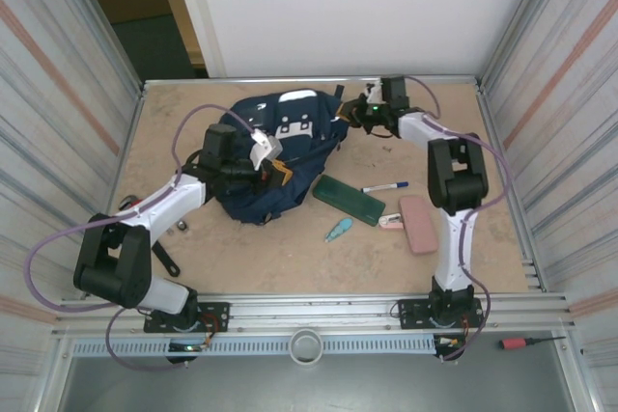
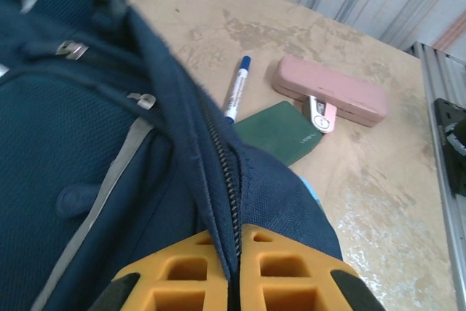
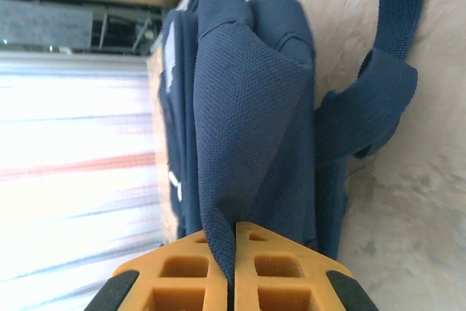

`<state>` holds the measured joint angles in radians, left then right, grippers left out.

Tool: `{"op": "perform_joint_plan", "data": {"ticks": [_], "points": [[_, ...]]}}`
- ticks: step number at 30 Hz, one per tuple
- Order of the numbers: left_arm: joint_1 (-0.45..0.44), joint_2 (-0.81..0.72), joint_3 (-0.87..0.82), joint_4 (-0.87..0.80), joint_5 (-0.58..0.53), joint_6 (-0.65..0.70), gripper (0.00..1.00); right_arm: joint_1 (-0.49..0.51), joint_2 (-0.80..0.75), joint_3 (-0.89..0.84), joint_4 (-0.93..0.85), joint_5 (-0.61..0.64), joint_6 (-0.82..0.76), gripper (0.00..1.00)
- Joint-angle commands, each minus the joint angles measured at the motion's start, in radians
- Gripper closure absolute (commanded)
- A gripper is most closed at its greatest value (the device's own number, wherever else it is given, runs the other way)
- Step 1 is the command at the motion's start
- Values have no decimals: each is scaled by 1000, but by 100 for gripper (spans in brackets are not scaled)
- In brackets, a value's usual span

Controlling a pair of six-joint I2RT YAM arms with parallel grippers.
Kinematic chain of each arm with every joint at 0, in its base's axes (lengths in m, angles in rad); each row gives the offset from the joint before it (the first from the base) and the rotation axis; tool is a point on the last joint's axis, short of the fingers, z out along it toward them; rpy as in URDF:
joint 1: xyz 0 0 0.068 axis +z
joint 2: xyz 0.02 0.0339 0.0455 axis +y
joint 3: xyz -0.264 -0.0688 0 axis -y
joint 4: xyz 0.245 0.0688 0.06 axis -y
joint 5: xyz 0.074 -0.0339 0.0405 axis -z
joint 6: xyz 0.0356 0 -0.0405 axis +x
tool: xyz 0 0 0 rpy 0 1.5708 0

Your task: Pack the student bag

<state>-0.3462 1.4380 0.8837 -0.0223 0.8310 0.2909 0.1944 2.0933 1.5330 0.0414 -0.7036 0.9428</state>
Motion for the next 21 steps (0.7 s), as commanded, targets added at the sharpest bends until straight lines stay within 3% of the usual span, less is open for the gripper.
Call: {"op": "perform_joint_plan", "data": {"ticks": [1, 6, 13, 17, 21], "points": [[39, 7, 44, 18, -130, -30, 100, -40, -219, -86, 74, -13, -8, 100], [76, 47, 81, 21, -261, -104, 100, -44, -447, -274, 28, 105, -92, 100], [118, 177, 170, 31, -372, -231, 100, 80, -730, -515, -56, 469, -215, 100], [142, 239, 214, 48, -437, -303, 97, 149, -760, -583, -67, 591, -237, 100], [168, 319, 290, 32, -463, -365, 91, 180, -707, -633, -31, 588, -201, 99]]}}
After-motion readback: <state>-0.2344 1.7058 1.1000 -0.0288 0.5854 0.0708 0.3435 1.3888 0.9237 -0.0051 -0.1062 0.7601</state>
